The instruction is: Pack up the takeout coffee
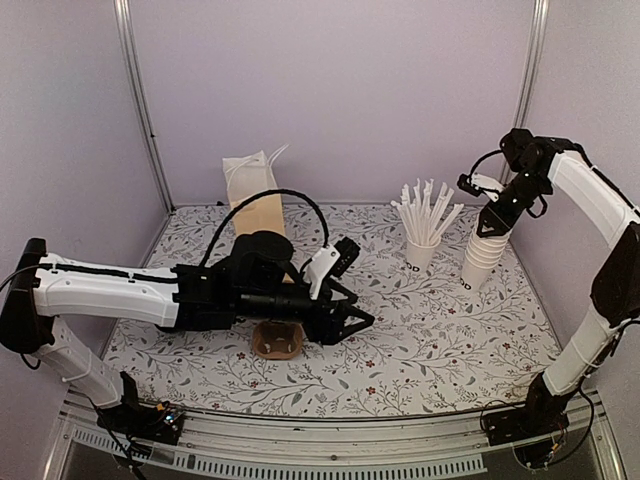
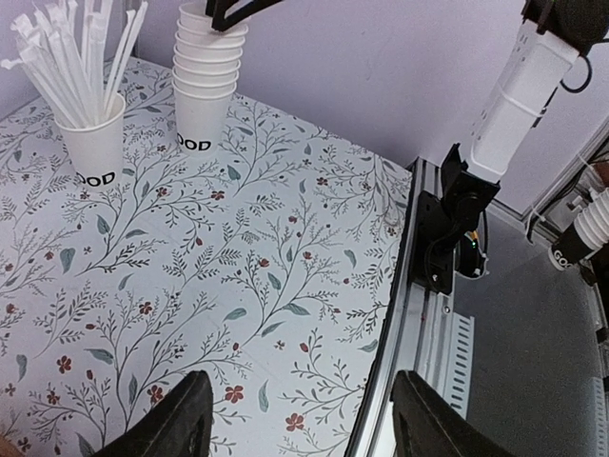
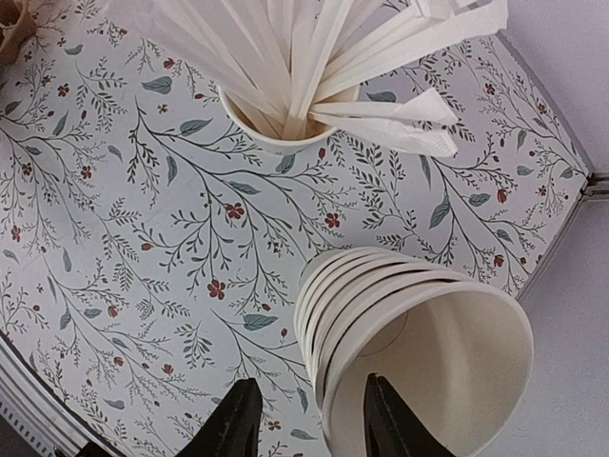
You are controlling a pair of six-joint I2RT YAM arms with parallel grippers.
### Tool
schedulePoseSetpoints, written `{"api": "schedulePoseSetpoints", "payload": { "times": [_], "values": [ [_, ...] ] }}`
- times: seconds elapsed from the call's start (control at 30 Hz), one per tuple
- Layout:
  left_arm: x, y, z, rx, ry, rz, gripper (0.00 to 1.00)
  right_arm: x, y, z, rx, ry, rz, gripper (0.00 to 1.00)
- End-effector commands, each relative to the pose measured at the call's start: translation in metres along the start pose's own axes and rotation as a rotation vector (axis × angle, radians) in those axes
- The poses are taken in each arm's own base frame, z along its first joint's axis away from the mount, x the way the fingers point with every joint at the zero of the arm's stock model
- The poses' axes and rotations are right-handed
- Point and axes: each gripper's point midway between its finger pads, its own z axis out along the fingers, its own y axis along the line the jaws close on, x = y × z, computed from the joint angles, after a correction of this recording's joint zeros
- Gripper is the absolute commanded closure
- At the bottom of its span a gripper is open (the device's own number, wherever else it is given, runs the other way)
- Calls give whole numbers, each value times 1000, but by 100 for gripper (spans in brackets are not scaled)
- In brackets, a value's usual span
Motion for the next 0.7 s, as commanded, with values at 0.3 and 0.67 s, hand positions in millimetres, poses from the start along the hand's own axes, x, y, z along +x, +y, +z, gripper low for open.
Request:
{"api": "schedulePoseSetpoints", "payload": {
  "times": [0.3, 0.67],
  "values": [
    [-5, -11, -2, 40, -39, -6, 34, -3, -15, 8, 44, 22, 58, 85],
    [-3, -11, -1, 45, -41, -11, 34, -11, -34, -27, 171, -3, 56, 100]
  ]
}}
